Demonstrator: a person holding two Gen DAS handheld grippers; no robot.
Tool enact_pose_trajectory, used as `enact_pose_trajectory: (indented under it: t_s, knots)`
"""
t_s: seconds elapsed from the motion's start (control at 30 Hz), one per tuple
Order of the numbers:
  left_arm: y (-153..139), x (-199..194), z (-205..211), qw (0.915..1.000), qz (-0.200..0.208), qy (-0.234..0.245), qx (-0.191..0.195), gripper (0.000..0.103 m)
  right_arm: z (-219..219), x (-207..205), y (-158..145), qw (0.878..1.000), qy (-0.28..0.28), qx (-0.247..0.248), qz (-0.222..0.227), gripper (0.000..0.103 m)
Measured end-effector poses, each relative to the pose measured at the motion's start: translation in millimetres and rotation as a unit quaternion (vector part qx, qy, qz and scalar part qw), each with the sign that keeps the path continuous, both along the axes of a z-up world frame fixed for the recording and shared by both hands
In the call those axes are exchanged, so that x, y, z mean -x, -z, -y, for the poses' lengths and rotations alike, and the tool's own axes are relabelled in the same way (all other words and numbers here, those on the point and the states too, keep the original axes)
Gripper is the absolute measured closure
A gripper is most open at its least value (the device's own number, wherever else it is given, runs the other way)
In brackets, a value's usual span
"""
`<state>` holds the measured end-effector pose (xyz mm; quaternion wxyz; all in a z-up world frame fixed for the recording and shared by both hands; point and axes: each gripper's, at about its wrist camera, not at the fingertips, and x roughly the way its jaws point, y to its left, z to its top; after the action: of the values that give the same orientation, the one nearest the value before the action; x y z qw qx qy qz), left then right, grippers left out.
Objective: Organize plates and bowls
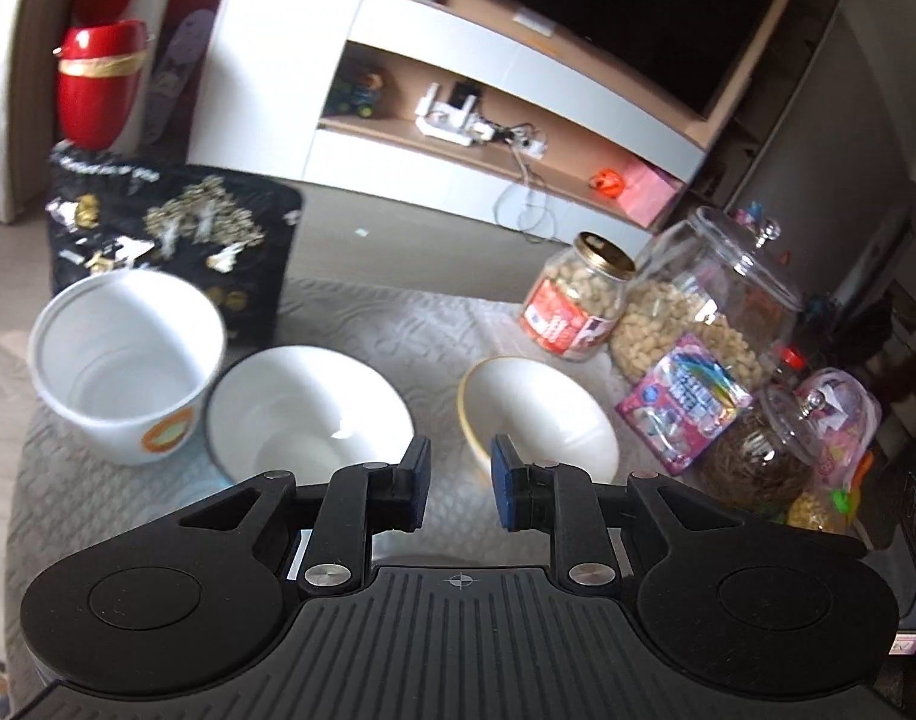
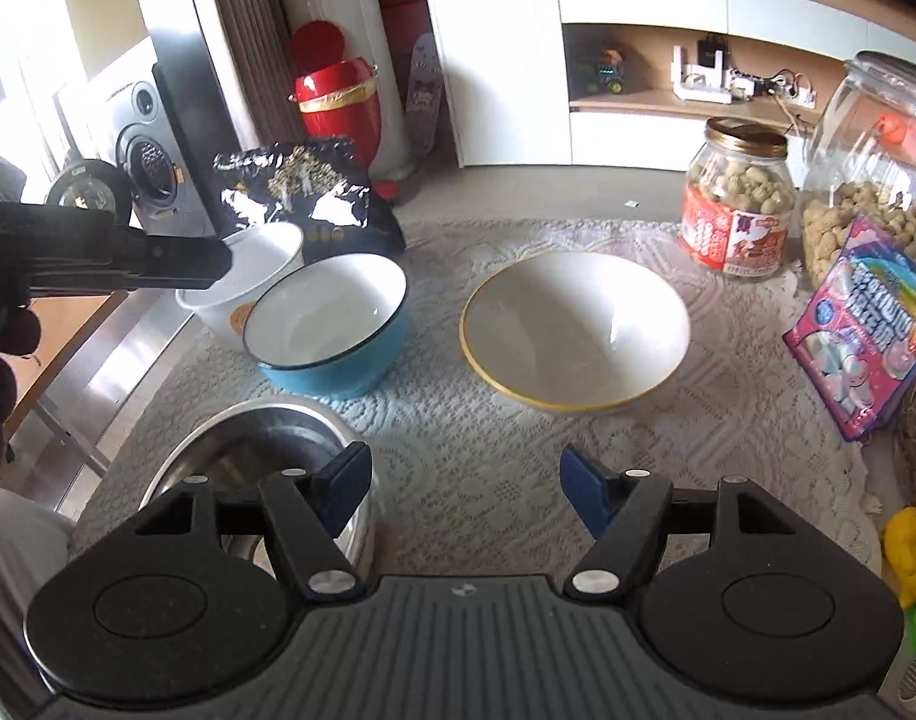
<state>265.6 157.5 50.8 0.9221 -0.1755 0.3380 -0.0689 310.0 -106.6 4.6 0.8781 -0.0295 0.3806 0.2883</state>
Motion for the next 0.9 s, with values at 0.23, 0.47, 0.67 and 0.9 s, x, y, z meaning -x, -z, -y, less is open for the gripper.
enact_pose_trajectory:
  t_s: [0.23,0.47,0.67,0.9]
  knots:
    - [23,-108,46,0.9898,-0.096,0.1,0.03,0.079,34,-77,-9,0.979,0.204,-0.011,0.005,0.022]
    - [61,-137,33,0.9924,-0.11,0.057,-0.004,0.079,26,-143,25,0.977,0.202,-0.06,-0.024,0.029]
    - [82,-171,23,0.9906,-0.13,0.044,-0.004,0.079,31,-150,63,0.982,0.175,-0.052,-0.049,0.049]
    - [110,-206,41,0.9826,-0.168,0.074,-0.028,0.079,33,-160,71,0.985,0.129,-0.065,-0.092,0.057]
